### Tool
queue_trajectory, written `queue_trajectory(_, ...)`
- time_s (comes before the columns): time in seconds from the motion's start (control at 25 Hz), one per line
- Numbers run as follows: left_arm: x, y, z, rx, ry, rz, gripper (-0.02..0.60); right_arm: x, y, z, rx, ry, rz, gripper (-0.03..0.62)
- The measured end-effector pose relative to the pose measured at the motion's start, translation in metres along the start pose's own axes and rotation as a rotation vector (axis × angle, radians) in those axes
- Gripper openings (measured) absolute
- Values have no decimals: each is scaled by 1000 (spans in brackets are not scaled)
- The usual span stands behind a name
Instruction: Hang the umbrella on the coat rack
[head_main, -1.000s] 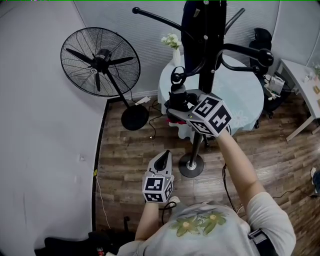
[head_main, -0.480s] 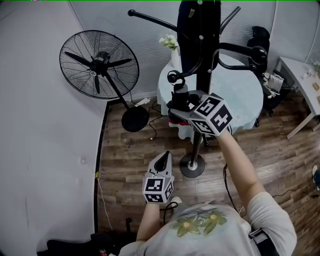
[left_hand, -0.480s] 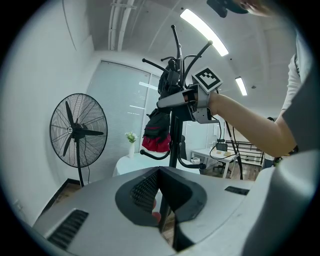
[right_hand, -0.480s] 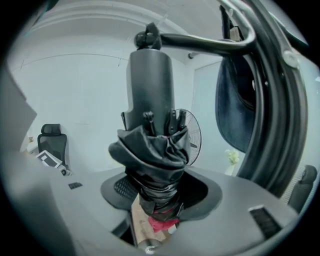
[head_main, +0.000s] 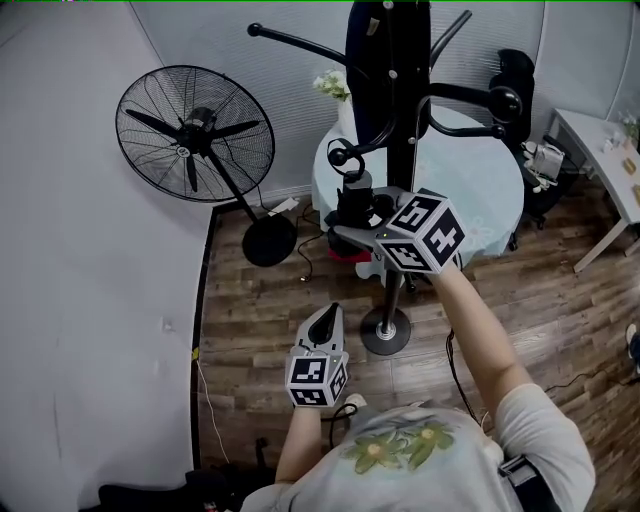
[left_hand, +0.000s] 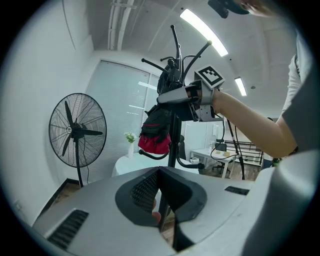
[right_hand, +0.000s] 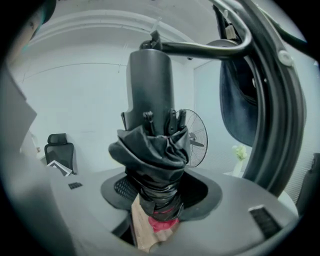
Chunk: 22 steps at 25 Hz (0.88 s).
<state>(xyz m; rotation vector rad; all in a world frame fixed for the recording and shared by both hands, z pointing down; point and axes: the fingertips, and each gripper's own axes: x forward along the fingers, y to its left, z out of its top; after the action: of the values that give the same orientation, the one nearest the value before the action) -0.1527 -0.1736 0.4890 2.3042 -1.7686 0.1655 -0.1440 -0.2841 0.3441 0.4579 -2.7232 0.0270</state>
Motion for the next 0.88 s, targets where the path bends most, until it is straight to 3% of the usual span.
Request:
queue_trajectory(0.24,-2,-1,0,-8,-4,-5,3,3,2,0,16,18,14,224)
queue_trajectory(0.88,-5,3,-4,-21,-3,-11,3,3,-10,0,79,22,-51,224)
